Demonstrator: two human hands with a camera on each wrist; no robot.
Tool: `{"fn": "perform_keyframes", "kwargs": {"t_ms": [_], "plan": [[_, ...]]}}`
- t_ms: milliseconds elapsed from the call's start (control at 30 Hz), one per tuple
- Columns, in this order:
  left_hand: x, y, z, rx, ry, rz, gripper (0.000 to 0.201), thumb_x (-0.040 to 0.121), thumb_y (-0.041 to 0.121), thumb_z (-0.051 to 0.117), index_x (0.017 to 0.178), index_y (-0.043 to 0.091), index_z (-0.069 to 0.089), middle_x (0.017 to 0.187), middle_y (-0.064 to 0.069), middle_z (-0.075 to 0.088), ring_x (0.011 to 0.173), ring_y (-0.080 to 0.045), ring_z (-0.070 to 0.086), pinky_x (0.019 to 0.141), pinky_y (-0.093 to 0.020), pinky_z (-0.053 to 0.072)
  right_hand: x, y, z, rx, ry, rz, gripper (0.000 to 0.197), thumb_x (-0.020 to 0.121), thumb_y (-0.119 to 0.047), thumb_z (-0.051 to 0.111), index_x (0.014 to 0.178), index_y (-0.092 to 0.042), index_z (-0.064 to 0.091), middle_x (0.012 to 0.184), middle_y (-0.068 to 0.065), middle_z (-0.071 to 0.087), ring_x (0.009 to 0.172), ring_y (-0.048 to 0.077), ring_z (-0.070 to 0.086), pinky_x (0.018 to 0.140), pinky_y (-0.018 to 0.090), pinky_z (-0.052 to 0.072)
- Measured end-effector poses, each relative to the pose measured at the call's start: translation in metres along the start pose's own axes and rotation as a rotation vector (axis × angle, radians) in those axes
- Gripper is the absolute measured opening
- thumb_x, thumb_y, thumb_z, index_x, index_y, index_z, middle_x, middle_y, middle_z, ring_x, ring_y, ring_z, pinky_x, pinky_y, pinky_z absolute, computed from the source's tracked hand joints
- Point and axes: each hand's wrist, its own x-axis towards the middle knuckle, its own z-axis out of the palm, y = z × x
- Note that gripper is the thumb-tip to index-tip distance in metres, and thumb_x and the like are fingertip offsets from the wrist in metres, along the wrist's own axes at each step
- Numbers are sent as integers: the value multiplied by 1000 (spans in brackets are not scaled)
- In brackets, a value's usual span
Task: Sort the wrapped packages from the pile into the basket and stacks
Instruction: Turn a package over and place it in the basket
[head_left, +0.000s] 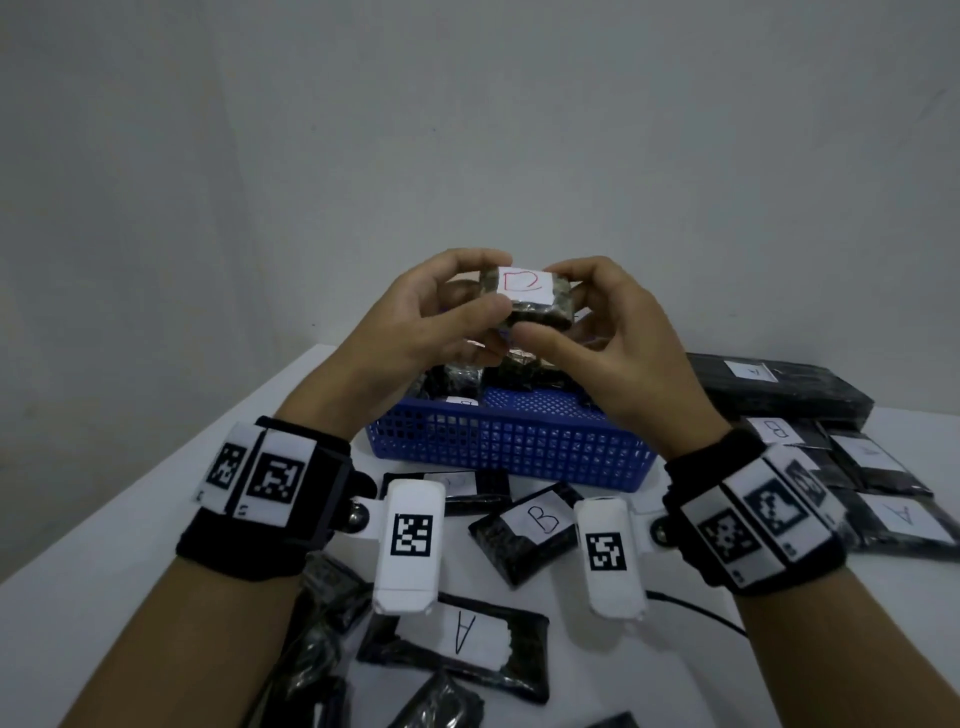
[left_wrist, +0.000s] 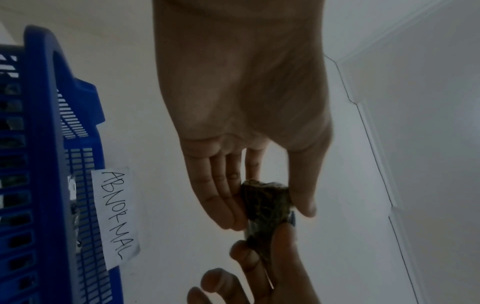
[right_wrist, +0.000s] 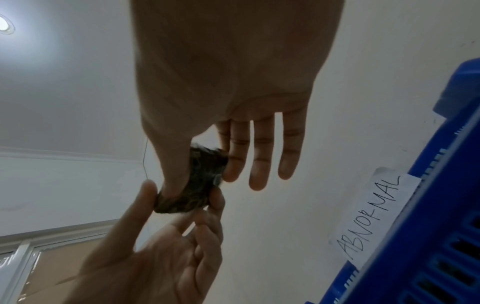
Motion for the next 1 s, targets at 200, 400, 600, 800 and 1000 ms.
{"fn": "perform_keyframes", "kwargs": {"t_ms": [200,400,600,800,1000], "plan": [[2,-4,1,256,40,27,51,81,36,68,125,12,61,107,-14,73,91,-23,72,80,-31,59,-1,11,-8,-98,-131,14,72,85,-38,77,148,-31,43,135,-13,55,102,7,64,81,17,54],[3,-4,0,275,16,20,44,85,41,64,121,16,65,90,1,75,69,-7,65,61,-22,53,3,5,-15,-178,-224,-45,51,82,-39,72,132,-32,62,120,-17,68,109,1,64,91,23,54],[25,-12,-13,347,65,-109,42,92,62,47,114,31,64,91,8,73,74,-9,67,63,-23,50,38,-3,-21,-392,-233,-26,41,79,-27,82,116,-31,65,110,-15,67,98,2,65,86,27,56],[51,-60,-35,471,265,-217,34,100,46,51,88,16,63,81,1,75,62,-13,65,62,-30,48,119,4,-1,-791,-619,44,37,77,-26,85,103,-29,59,110,-8,62,97,16,62,85,34,49],[54,-87,-42,477,230,-269,34,101,31,54,77,10,64,68,0,66,41,4,48,52,-20,40,155,55,32,-1084,-963,59,34,76,-28,86,98,-26,60,110,-4,48,103,20,51,83,35,44]]}}
